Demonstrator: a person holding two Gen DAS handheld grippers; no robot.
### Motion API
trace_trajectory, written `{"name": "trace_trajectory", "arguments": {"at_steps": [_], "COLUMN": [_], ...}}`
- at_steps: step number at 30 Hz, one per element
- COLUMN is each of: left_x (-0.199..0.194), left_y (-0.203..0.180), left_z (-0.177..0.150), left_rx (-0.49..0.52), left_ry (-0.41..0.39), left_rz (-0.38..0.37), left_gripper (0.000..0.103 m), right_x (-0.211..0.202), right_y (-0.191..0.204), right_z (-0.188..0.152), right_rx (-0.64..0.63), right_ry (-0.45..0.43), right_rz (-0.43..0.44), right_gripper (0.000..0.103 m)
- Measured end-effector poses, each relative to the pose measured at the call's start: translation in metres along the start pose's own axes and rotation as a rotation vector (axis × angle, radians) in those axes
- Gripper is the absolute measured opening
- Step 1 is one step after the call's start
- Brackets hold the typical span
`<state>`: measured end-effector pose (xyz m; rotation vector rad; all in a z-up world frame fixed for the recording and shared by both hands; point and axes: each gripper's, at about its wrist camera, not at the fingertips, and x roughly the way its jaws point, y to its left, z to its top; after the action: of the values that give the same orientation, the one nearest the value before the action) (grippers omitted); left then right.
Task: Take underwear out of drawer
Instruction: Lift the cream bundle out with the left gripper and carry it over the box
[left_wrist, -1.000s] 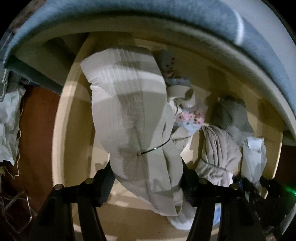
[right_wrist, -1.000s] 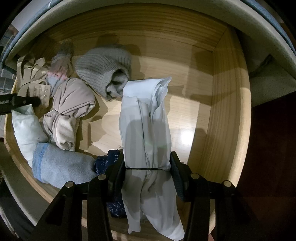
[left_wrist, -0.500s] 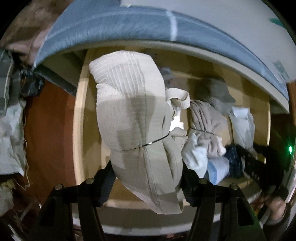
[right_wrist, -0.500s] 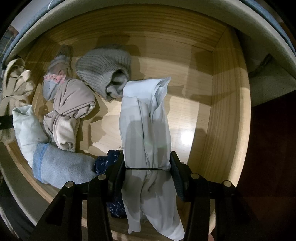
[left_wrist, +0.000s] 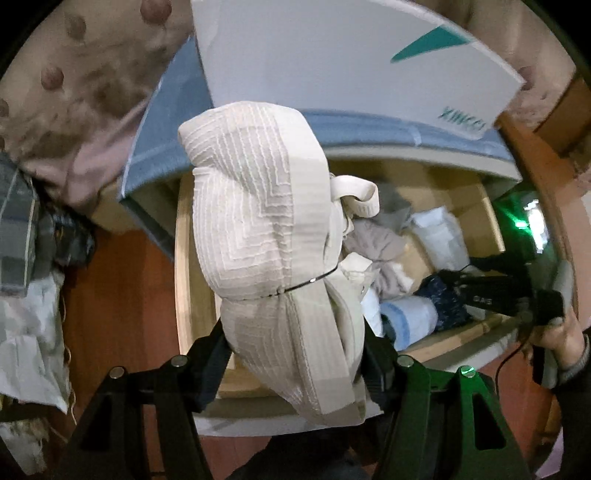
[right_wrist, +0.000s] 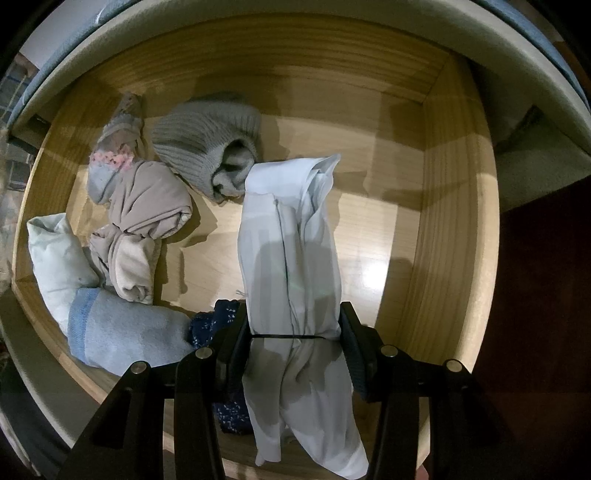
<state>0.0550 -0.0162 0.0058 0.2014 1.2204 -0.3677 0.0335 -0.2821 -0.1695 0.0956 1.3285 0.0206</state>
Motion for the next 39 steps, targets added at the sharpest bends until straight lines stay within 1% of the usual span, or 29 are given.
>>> {"name": "trace_trajectory", "arguments": {"at_steps": [3,6,9,10,13,17,19,21,23,26,29,31,34,36,39], "left_x": [-0.02,-0.05,-0.084,-0.096,-0.125,-0.151,-0.153,-0.152,-0.143,-0.124,-0.099,-0.083,-0.052,-0.036,-0.02], "left_y": [-0.003,-0.006,-0.004,-0.002,0.004,0.008,0.006,0.003,0.002,0.005,0.005,0.003,0.004,0.007,0.011], "left_z": [0.0,0.005,0.016,0.023,0.045,0.086,0.11,0.129,0.151,0.179,0.202,0.211,0.22,0.22,0.214], "left_rx": [0.032,0.059,0.065,0.06,0.026,0.018,0.025,0.044,0.055,0.054,0.063,0.073,0.083,0.078,0.073], "left_ry": [-0.067,-0.162,-0.267,-0.309,-0.403,-0.476,-0.495,-0.498,-0.484,-0.44,-0.39,-0.362,-0.285,-0.249,-0.215], "left_rz": [0.007,0.027,0.021,0.021,0.021,0.037,0.047,0.057,0.065,0.066,0.085,0.111,0.139,0.135,0.146], "left_gripper": [0.064,0.064,0.064,0.064,0.064,0.064,0.064,0.064,0.064,0.064,0.064,0.064,0.064,0.064,0.064], "right_x": [0.0,0.0,0.0,-0.001,-0.001,-0.001,-0.001,-0.001,-0.001,-0.002,-0.002,-0.002,-0.002,-0.001,0.0], "right_y": [0.0,0.0,0.0,0.0,0.0,0.001,0.0,0.0,0.0,-0.001,0.001,0.0,-0.001,-0.002,-0.004], "right_z": [0.001,0.001,0.001,0.001,0.002,0.002,0.002,0.002,0.003,0.004,0.005,0.005,0.004,0.003,0.004], "right_rx": [0.0,0.0,0.0,0.0,0.0,0.0,0.0,0.001,0.003,0.003,0.0,-0.001,-0.001,0.0,-0.001], "right_ry": [-0.001,-0.001,-0.001,0.0,0.0,0.0,-0.001,-0.003,-0.005,-0.006,-0.004,-0.004,-0.004,-0.005,-0.004], "right_rz": [0.001,0.001,0.001,0.0,0.0,0.0,0.001,0.002,0.004,0.005,0.004,0.007,0.014,0.019,0.023], "right_gripper": [0.044,0.044,0.044,0.044,0.044,0.044,0.044,0.044,0.044,0.044,0.044,0.044,0.044,0.044,0.044]}}
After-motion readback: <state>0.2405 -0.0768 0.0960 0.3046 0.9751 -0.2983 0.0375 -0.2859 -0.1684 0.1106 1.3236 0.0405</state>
